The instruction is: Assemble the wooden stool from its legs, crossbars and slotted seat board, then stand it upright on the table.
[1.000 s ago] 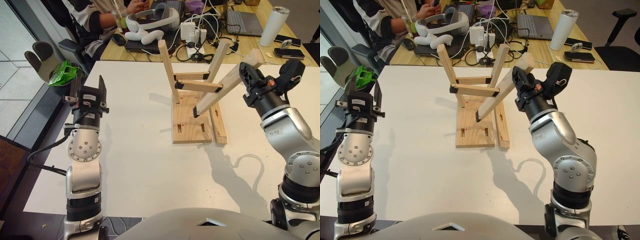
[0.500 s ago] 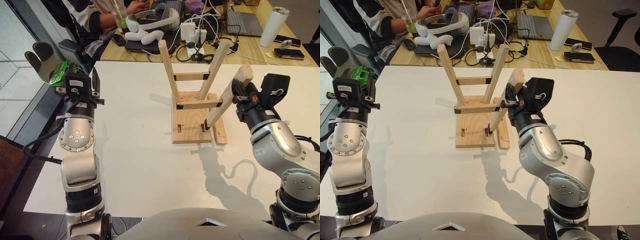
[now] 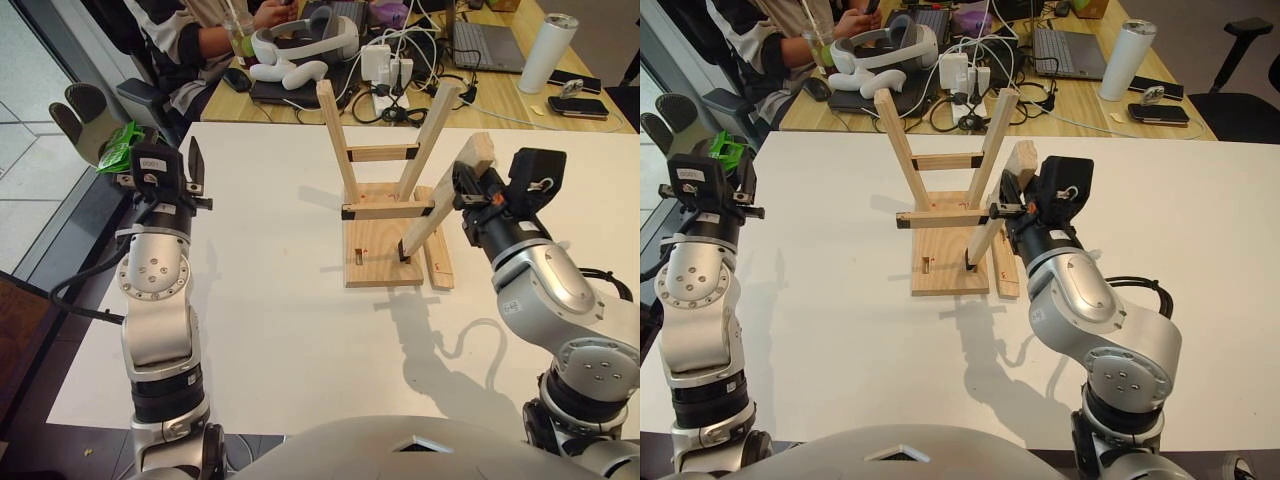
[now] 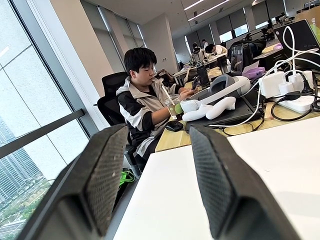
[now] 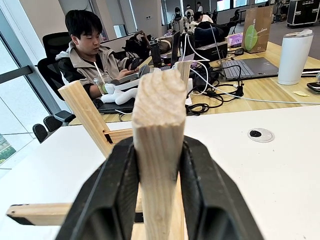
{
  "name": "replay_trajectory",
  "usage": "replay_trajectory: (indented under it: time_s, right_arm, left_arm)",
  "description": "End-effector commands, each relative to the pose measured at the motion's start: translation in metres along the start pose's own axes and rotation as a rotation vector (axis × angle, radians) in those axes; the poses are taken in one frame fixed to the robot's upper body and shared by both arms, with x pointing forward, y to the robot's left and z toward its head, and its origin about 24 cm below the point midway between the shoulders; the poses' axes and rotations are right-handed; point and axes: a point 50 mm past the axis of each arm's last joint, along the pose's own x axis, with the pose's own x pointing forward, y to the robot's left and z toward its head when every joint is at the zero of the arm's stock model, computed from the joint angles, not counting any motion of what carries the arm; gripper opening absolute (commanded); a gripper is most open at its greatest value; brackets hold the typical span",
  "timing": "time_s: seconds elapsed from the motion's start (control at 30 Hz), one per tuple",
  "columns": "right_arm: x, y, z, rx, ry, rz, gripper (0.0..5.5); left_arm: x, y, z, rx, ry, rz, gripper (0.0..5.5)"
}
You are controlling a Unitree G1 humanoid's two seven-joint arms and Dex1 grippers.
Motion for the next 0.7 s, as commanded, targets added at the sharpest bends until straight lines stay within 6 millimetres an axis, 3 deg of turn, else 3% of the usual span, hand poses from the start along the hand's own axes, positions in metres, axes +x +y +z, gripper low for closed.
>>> replay_trajectory:
  time_s: [0.03,0.27,0.7]
  right_arm:
    - [0.000,-0.004,0.001,-0.054,0.027,-0.009,1.01]
    - [0.001,-0.003,0.011,-0.116,0.011,0.032,1.00]
    - [-0.003,-0.014,-0.011,-0.036,0.176,-0.025,1.00]
  left_arm:
    - [-0.004,0.004,0.000,0.003,0.015,0.016,2.25]
    - [-0.008,0.006,-0.001,0.000,0.025,0.037,2.25]
    - [-0.009,0.008,-0.001,0.009,0.039,0.041,2.25]
